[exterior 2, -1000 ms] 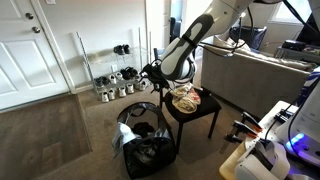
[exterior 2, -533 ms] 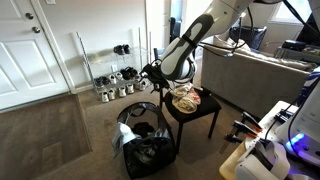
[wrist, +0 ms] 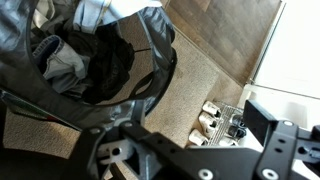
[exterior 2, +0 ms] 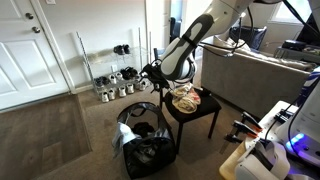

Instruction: Remove the black cloth from the chair and put it in the black hamper

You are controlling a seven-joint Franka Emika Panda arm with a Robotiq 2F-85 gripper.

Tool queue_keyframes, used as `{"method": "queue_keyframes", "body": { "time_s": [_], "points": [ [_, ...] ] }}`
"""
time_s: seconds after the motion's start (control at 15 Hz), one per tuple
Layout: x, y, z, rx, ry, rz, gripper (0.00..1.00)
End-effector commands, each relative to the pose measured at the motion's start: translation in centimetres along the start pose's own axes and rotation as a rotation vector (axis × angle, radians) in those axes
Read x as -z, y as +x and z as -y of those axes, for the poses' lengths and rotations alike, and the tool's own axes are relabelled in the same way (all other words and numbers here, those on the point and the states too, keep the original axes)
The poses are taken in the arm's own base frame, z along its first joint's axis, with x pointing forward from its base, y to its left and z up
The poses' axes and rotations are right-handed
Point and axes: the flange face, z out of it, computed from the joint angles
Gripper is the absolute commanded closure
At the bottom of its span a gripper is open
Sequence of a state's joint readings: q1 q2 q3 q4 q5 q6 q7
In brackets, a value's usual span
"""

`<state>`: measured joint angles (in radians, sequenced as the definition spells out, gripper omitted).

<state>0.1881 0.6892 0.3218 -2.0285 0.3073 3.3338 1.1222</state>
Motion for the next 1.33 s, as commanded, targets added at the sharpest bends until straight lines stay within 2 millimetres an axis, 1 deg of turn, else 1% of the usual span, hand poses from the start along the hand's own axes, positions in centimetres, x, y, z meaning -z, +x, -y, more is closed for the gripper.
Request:
{"method": "queue_keyframes", "body": {
  "time_s": [0.0,0.33,0.47,0.53,0.67,0.73,0.87,0.93,1.0,1.07,1.27],
  "points": [
    [0.0,-0.1,0.1,-0.001,-0.001,-0.001,0.0],
    [0.0,-0.1,0.1,-0.001,-0.001,-0.001,0.0],
    [0.1,-1.4,-0.1,0.115,-0.016,0.012,0.0],
    [-0.2,-1.4,-0.3,0.163,-0.031,0.004,0.0],
    [-1.2,0.1,-0.7,0.153,-0.088,-0.07,0.0],
    [-1.8,2.5,-2.2,0.122,-0.125,-0.121,0.0],
    [-2.5,4.7,-3.0,0.083,-0.162,-0.209,0.0],
    [-2.6,5.7,-3.1,0.052,-0.171,-0.256,0.0],
    [-2.2,6.6,-2.8,-0.007,-0.163,-0.291,0.0],
    [-1.8,7.5,-2.9,-0.063,-0.161,-0.316,0.0],
    [-1.0,9.2,-3.3,-0.219,-0.141,-0.381,0.0]
  ]
}}
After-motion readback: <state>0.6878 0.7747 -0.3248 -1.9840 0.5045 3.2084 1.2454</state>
